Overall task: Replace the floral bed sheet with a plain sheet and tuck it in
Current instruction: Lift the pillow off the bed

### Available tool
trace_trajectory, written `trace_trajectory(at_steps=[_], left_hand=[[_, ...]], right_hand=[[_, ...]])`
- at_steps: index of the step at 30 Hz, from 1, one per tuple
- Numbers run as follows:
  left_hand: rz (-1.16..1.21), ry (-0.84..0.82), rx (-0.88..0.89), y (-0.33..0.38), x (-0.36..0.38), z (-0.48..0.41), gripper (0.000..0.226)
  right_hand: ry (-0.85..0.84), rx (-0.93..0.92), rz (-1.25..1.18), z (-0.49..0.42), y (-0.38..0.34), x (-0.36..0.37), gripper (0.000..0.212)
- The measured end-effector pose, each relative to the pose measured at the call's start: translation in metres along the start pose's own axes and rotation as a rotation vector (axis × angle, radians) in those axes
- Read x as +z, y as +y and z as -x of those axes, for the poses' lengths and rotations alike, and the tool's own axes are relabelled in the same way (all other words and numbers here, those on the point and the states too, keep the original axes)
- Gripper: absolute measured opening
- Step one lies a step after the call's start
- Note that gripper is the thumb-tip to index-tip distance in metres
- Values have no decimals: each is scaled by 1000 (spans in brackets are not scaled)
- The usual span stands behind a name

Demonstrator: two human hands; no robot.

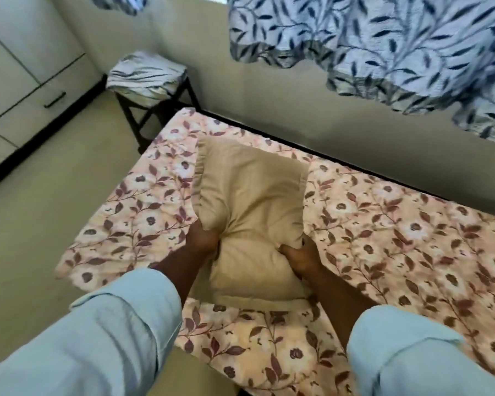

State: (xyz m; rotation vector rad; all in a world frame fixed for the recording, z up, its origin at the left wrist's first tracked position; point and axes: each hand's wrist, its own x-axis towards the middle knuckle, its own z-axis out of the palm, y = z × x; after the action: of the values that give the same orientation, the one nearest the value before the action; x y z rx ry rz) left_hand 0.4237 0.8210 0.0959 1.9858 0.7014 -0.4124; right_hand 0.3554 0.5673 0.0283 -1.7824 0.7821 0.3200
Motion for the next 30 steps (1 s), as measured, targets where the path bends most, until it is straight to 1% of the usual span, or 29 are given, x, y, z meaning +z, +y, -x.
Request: trace_trajectory(at_steps=[3, 6, 8, 10, 12, 14, 15, 17, 18, 19, 20, 22, 23, 24, 27, 30], left_hand=[[-46, 55, -51, -11, -29, -33, 81], [-35, 108, -61, -16, -57, -67, 71], [-19, 141, -59, -16, -74, -89, 73], [-15, 178, -39, -13, -92, -108, 80], [-19, 211, -20, -13, -107, -128, 82], [-16, 254, -13, -16, -123, -151, 82], [-39, 286, -37, -17, -131, -160, 82], [-150, 357, -93, -23, -141, -175, 75], [-199, 378, -118, -28, -144, -182, 74], [-229, 374, -136, -32, -146, -184, 74], [-244, 348, -141, -40, -144, -185, 76], [-265, 265, -105, -56, -137, -185, 82], [-288, 218, -80, -64, -132, -183, 83], [-319, 172, -48, -70, -126, -181, 84], [-384, 55, 22, -75, -104, -173, 78], [-383, -14, 49, -71, -82, -163, 71]], right_hand=[[-12, -36, 41, 0, -31, 41, 107], [-29, -60, 38, -6, -55, 82, 103], [-45, -78, 51, -8, -74, 106, 97], [-67, -80, 50, -12, -91, 128, 87], [-79, -89, 50, -21, -107, 149, 83], [-87, -112, 43, -27, -121, 174, 87], [-111, -116, 28, -28, -128, 186, 91], [-201, -98, 23, -35, -130, 208, 101], [-268, -54, 15, -37, -131, 218, 103], [-337, 14, -20, -39, -128, 227, 99], [-405, 71, -69, -37, -126, 233, 86], [-534, 147, -149, -24, -125, 238, 50], [-584, 178, -160, -24, -119, 241, 39], [-609, 199, -165, -21, -115, 242, 33], [-588, 195, -102, -19, -109, 239, 35], [-548, 171, -99, -27, -111, 223, 38]])
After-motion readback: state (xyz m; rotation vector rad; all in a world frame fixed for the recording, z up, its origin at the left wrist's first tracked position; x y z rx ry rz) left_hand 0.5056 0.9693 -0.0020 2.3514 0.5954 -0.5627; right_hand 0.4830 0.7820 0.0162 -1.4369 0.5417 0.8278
